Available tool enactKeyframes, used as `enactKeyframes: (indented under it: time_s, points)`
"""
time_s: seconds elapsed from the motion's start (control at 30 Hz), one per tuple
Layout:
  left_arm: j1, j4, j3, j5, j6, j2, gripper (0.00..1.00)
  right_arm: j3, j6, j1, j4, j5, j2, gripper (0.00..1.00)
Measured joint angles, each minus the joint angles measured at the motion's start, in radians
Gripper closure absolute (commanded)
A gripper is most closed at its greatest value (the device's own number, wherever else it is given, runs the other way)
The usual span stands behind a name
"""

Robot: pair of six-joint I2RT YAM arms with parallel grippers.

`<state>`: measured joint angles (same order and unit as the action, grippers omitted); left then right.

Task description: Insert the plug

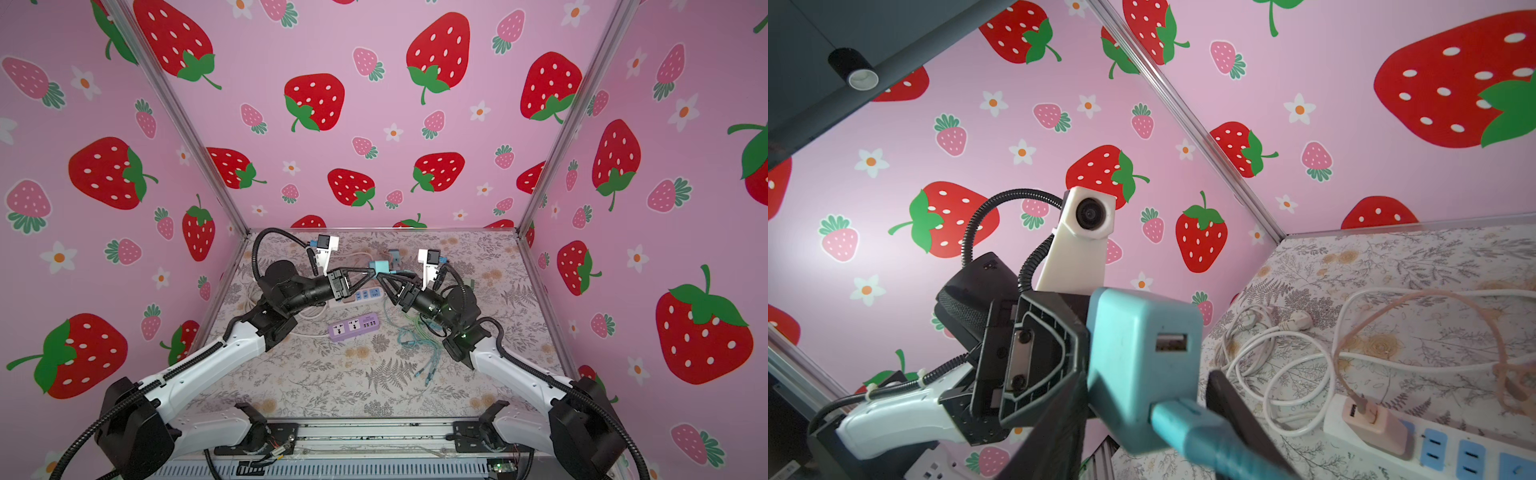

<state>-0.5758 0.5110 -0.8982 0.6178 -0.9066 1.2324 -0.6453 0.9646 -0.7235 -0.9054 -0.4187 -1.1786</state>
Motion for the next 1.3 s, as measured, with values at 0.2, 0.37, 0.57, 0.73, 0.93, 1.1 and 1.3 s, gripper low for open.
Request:
enactKeyframes:
  time_s: [0.2,0.37,0.57,0.73,0.93,1.1,1.3]
  points:
    - [-0.001,0.041,0.008,0.01,-0.019,0.0,1.0,0.0,0.008,0.0,-0.039,-0.018,-0.003,0.53]
    - [-0.002,0.081,0.027,0.011,-0.038,0.0,1.0,0.0,0.014,0.005,-0.066,-0.028,-0.006,0.5]
    - [-0.003,0.112,0.039,0.013,-0.056,0.0,1.0,0.0,0.038,0.014,-0.103,-0.043,-0.014,0.51]
    - [-0.004,0.124,0.039,0.02,-0.067,0.0,1.0,0.0,0.057,0.022,-0.127,-0.052,-0.019,0.58]
    - [-0.005,0.129,0.039,0.028,-0.064,0.001,1.0,0.0,0.082,0.028,-0.134,-0.062,-0.023,0.71]
    - [-0.002,0.112,0.039,0.029,-0.056,0.003,0.71,-0.001,0.086,0.034,-0.12,-0.072,-0.023,0.78]
    - [0.023,0.03,0.052,0.026,-0.059,-0.014,0.33,-0.061,0.015,0.048,-0.018,-0.087,-0.023,0.81]
